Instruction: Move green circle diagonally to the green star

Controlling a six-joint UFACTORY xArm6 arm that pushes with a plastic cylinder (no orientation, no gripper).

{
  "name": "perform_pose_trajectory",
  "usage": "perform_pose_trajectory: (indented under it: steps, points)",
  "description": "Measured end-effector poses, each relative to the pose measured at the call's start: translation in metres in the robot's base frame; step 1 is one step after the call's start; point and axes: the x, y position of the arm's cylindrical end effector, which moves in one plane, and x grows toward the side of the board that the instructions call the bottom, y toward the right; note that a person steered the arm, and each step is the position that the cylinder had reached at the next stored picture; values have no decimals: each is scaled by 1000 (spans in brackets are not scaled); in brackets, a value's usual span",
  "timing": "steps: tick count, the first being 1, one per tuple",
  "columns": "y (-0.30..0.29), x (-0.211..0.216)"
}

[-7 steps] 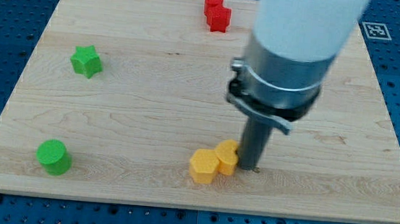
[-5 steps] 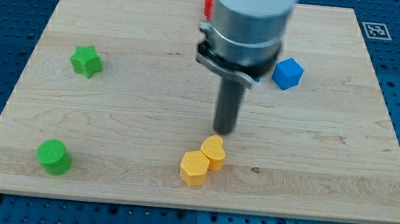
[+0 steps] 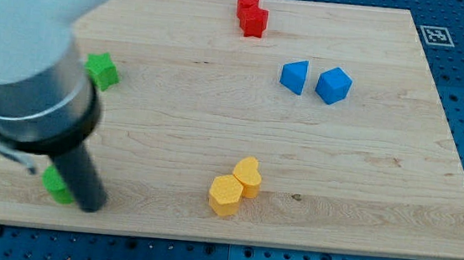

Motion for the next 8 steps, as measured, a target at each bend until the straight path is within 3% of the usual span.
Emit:
perform_pose_trajectory:
  steps: [1, 4, 6, 8]
  points:
    - [-52, 10]
    - [-72, 3]
    - [-45, -6]
    - [-38, -51]
